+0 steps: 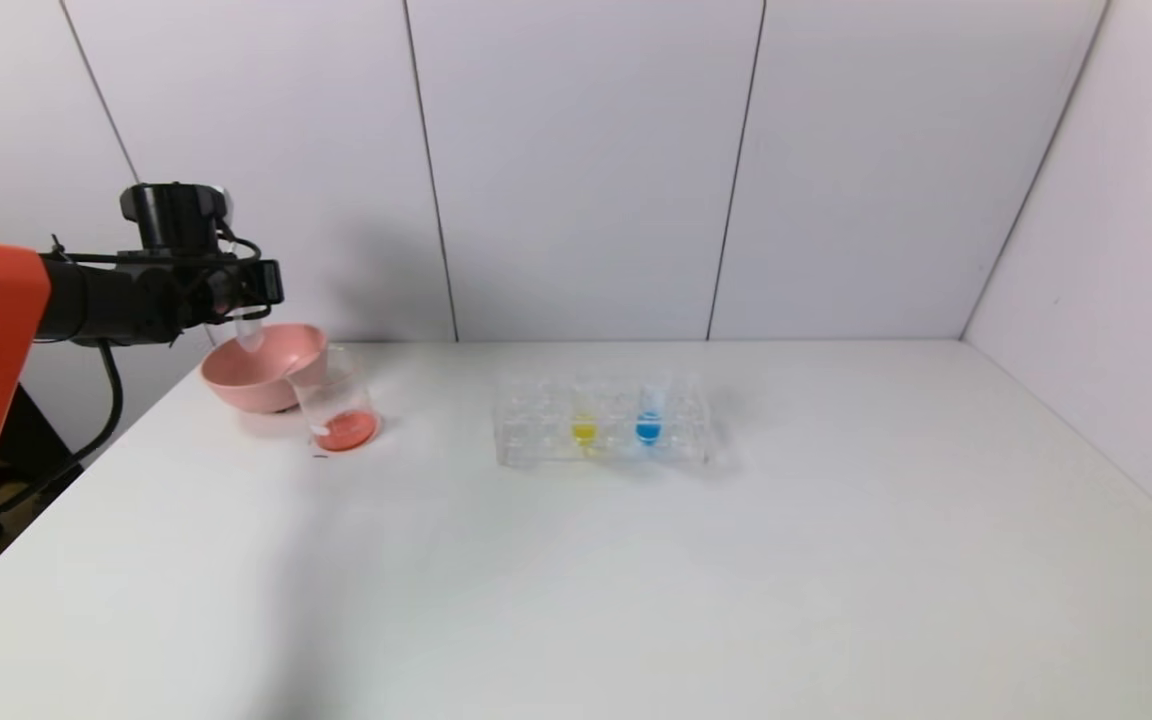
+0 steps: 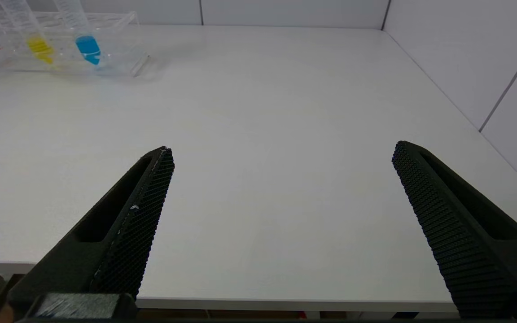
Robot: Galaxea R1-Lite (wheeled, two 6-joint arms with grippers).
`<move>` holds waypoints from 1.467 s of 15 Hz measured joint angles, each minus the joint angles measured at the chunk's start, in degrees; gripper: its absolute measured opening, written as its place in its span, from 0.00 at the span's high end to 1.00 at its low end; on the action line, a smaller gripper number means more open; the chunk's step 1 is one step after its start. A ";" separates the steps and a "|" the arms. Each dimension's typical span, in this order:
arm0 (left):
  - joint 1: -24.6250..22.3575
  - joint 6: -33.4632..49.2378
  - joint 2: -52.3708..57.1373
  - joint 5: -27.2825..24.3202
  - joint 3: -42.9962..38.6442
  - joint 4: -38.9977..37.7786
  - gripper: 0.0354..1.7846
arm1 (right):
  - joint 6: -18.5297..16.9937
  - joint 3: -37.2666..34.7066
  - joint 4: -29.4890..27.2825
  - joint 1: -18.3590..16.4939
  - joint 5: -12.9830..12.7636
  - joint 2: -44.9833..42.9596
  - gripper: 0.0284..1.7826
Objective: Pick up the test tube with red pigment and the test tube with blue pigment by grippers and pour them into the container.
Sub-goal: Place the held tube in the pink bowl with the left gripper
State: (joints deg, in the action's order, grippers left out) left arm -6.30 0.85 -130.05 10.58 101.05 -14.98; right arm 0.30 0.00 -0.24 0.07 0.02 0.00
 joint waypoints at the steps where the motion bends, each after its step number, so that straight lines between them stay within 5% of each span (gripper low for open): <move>1: -0.04 -0.01 -0.52 0.00 0.02 -0.11 0.75 | 0.00 0.00 -0.02 0.00 0.00 0.00 0.00; 7: -1.35 0.16 -2.94 -3.54 0.72 -1.11 0.70 | 0.02 0.00 0.00 0.00 0.02 0.00 0.00; 16: -1.52 0.16 -1.95 -3.73 -0.56 -3.71 0.05 | 0.00 0.00 -0.02 -0.02 0.02 0.00 0.00; 22: -0.72 0.24 7.09 -7.74 -11.08 -9.40 0.01 | 0.00 0.00 0.00 0.00 0.00 0.00 0.00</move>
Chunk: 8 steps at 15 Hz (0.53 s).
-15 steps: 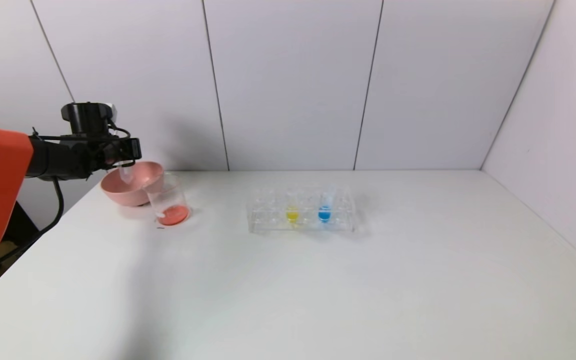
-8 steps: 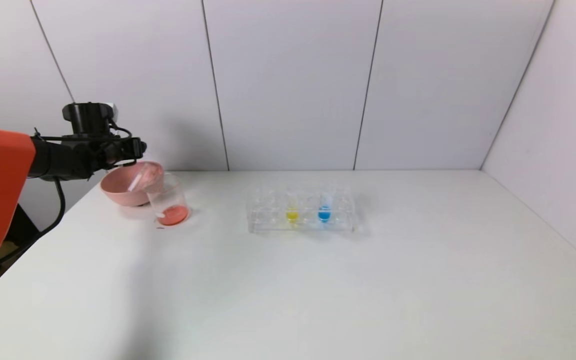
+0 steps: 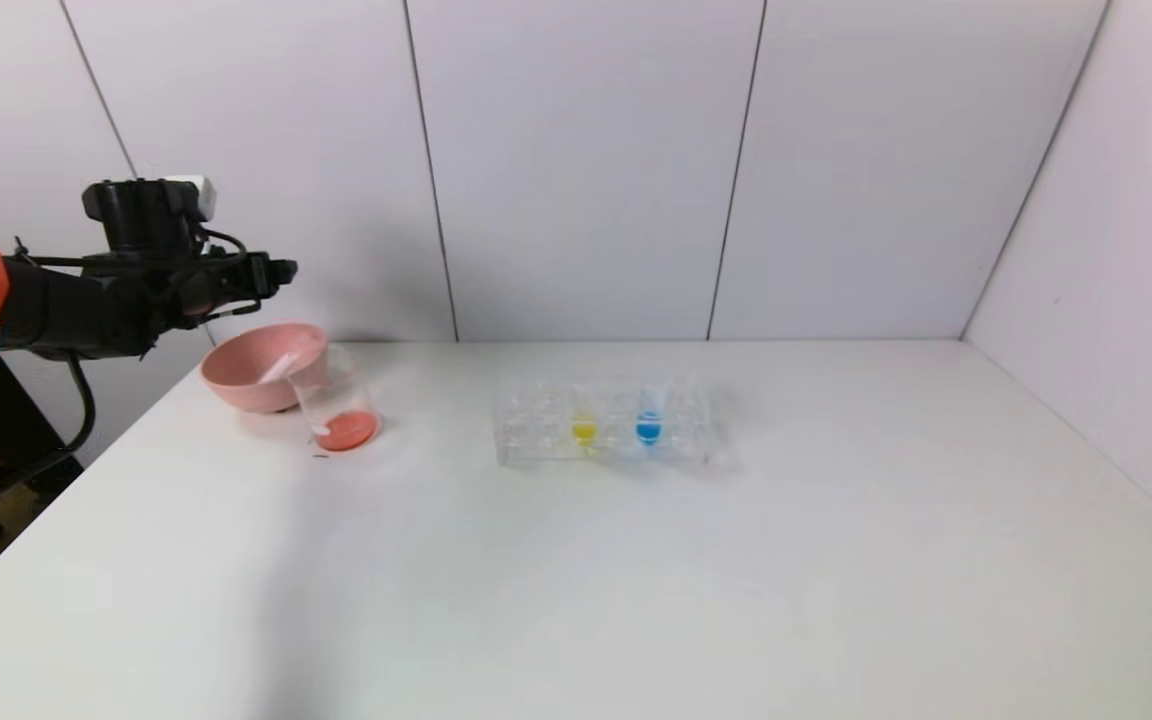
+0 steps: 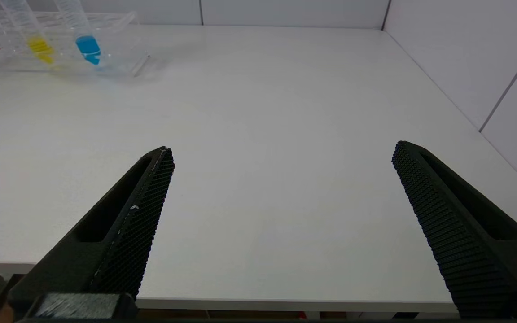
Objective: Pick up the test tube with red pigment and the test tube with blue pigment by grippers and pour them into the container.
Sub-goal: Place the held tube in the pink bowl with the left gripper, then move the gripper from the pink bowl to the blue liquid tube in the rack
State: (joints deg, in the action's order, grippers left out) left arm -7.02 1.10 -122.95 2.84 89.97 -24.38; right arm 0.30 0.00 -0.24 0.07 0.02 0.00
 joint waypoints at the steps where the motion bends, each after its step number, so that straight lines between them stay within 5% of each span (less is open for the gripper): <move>1: 0.17 -0.09 2.41 -0.34 -2.86 -1.58 0.01 | 0.02 0.00 0.00 -0.02 0.05 0.00 0.00; 8: 2.45 -0.16 18.54 -1.13 -16.76 -5.35 0.01 | 0.00 0.00 -0.02 0.00 0.02 0.00 0.00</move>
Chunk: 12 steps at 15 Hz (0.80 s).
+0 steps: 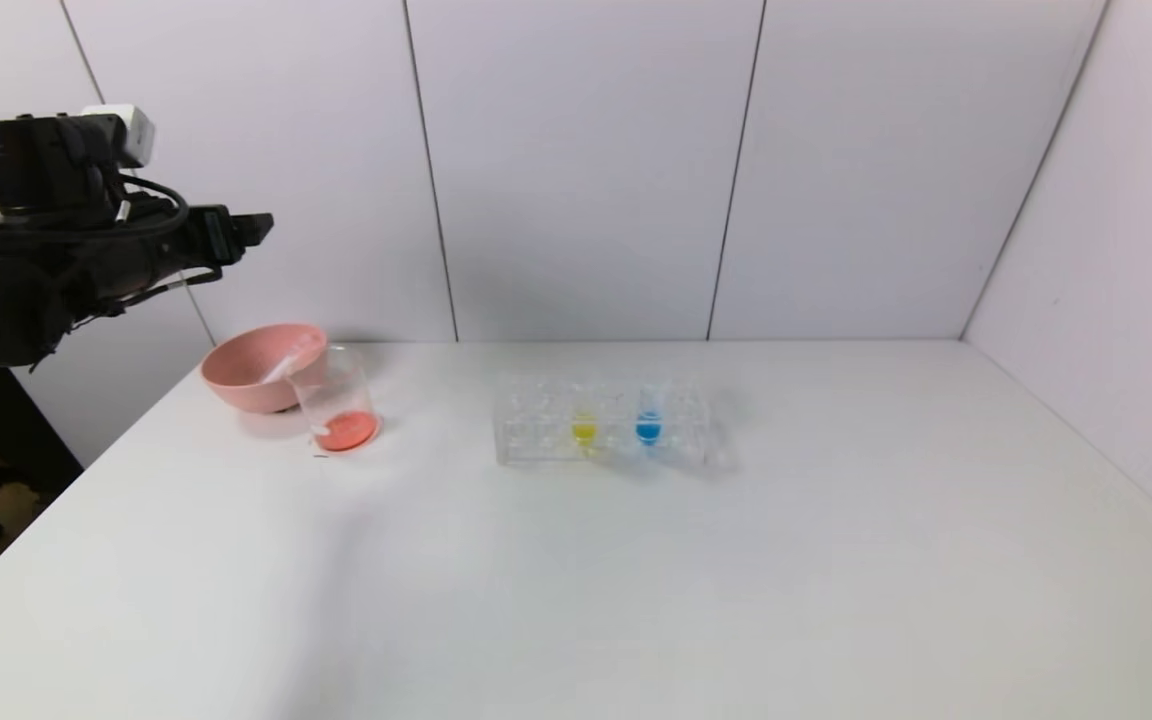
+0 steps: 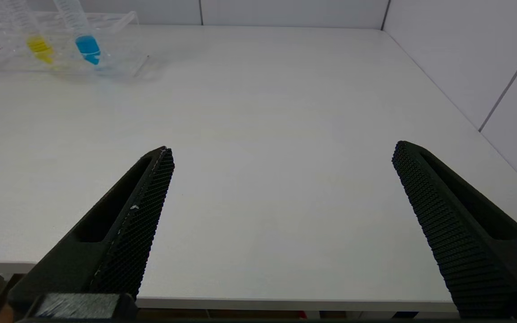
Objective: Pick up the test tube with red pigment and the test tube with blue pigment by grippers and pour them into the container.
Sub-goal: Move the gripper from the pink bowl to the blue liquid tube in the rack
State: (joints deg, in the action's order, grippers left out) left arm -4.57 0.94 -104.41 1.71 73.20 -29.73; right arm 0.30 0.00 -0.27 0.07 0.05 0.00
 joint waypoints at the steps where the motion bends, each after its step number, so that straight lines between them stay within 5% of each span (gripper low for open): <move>1: 0.72 0.00 2.12 -0.04 -1.68 -0.02 0.01 | 0.02 0.00 0.02 0.00 -0.02 0.00 0.00; 12: 12.34 0.00 20.04 -5.86 -18.27 -0.15 0.01 | 0.00 0.00 0.00 -0.02 -0.02 0.00 0.00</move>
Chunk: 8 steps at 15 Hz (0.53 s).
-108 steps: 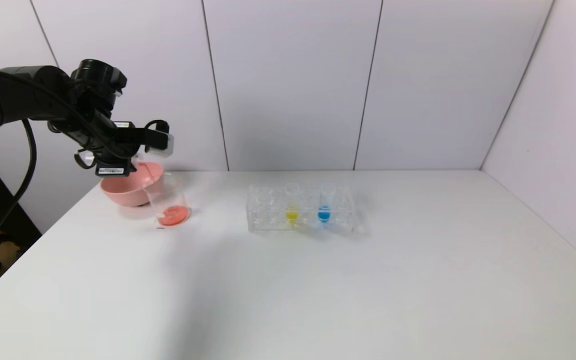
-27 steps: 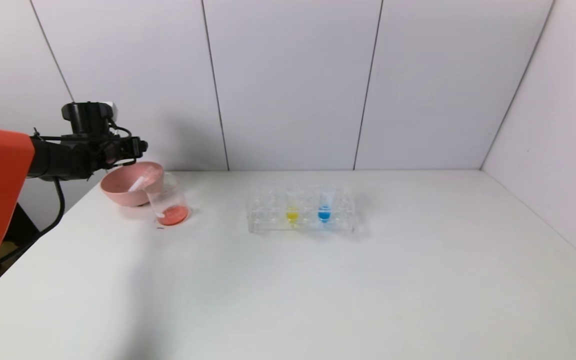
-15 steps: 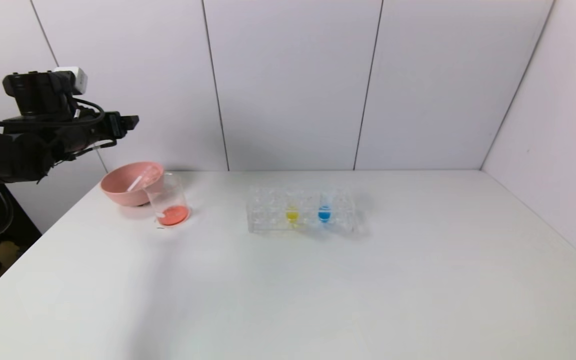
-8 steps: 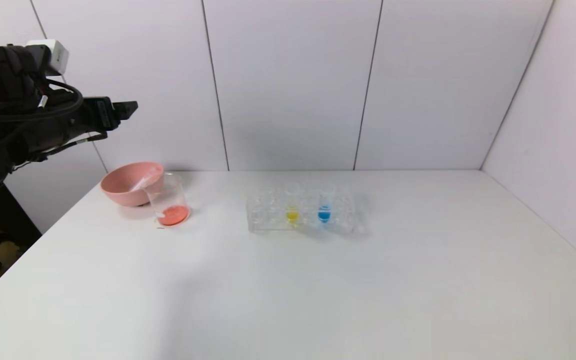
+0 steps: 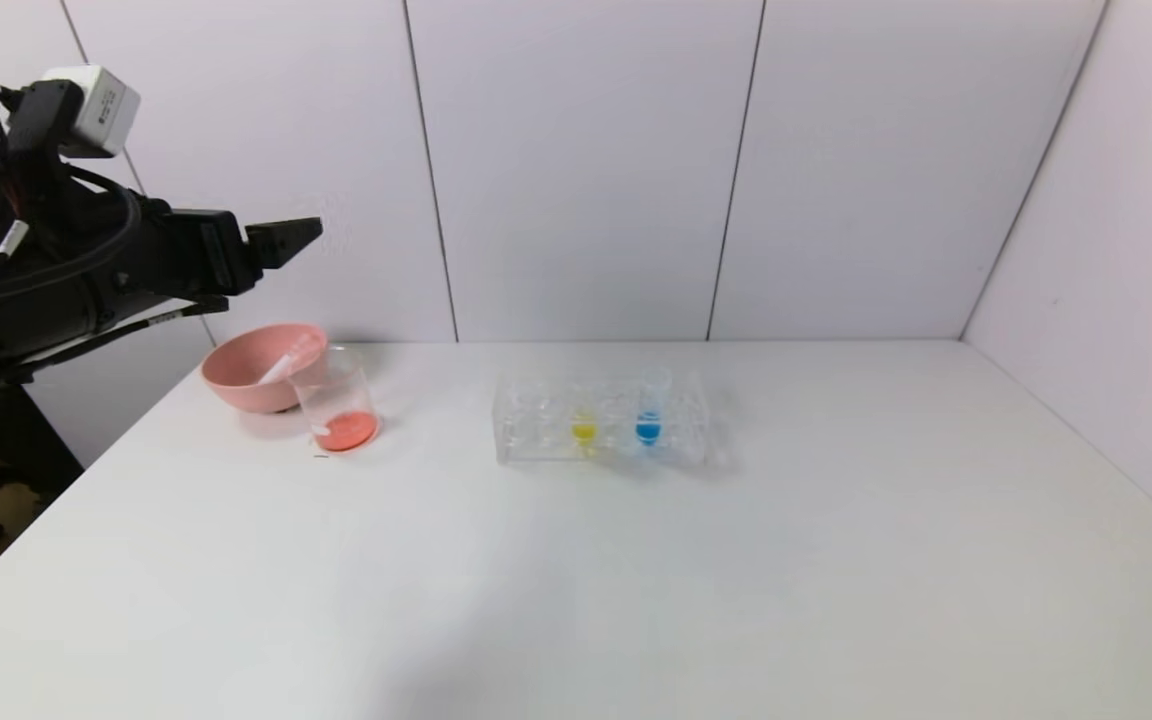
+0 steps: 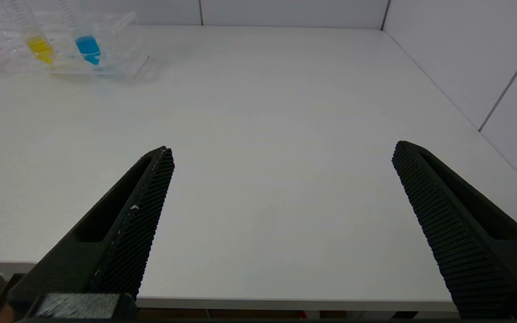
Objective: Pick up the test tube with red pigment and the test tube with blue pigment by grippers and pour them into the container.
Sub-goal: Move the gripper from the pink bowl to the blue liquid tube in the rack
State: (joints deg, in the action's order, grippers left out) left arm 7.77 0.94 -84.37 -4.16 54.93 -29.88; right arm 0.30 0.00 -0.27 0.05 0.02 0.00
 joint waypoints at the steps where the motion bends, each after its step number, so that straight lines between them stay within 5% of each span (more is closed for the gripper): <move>1: 1.63 -0.01 0.91 -0.02 -1.02 0.01 0.01 | 0.00 0.00 0.00 0.00 0.02 0.00 0.00; 8: 13.20 -0.04 5.40 0.50 -7.74 -0.55 0.01 | 0.00 0.00 0.00 0.05 0.02 0.00 0.00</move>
State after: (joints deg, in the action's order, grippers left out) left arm 20.97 0.90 -78.97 -3.66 47.19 -30.43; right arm 0.30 0.00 -0.27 0.10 0.05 0.00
